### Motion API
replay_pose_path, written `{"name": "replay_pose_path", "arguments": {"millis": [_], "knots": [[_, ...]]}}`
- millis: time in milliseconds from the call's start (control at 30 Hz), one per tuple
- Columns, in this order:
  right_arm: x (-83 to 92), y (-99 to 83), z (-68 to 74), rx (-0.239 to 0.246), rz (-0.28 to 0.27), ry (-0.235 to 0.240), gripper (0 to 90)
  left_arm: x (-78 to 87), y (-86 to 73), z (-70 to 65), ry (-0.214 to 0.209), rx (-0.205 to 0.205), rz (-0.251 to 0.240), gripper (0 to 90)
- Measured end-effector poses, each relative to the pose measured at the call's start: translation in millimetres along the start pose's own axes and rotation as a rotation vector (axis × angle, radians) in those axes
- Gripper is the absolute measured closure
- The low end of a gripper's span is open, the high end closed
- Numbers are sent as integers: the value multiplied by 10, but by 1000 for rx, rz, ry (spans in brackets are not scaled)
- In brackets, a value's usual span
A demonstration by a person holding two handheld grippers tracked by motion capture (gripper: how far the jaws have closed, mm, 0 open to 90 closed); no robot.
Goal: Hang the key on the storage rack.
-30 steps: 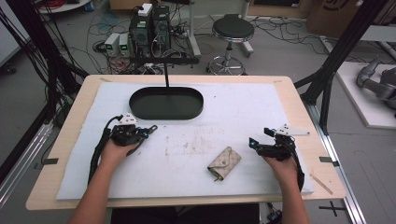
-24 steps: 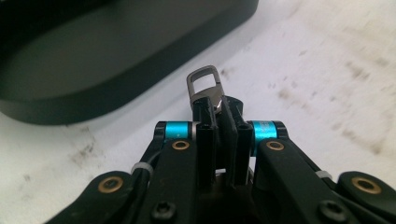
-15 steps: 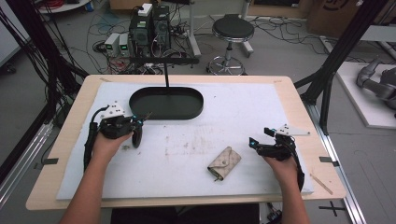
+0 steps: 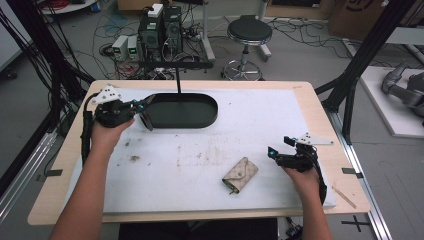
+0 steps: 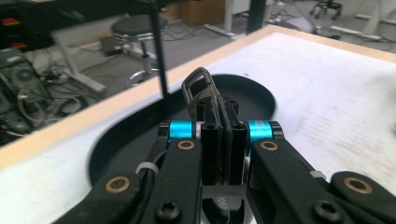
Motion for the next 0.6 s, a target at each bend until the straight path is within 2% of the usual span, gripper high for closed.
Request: {"name": "replay_pose_path", "arguments": {"millis": [267,467,533,600], "knots": [[2,-4,-14,-7,2,-2,164,-36,299,245,72,-11,-10,877],[21,-12,-44,-12,-1,-9,164,-47,507,425,120,-37,-1,878],[27,-19,-57,-13,0,-13,164,-61,554,483,132,-24,-14,878],[30,-24,-64,-16,1,-13,164,-94,578,531,154,-37,6,878]]}}
Point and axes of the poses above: each handheld gripper's, and its own axes: x roughly backward along the jaws, y roughly out of its top, z roughly to its left, the point moved 4 cm from there along -x, roughly forward along the jaws
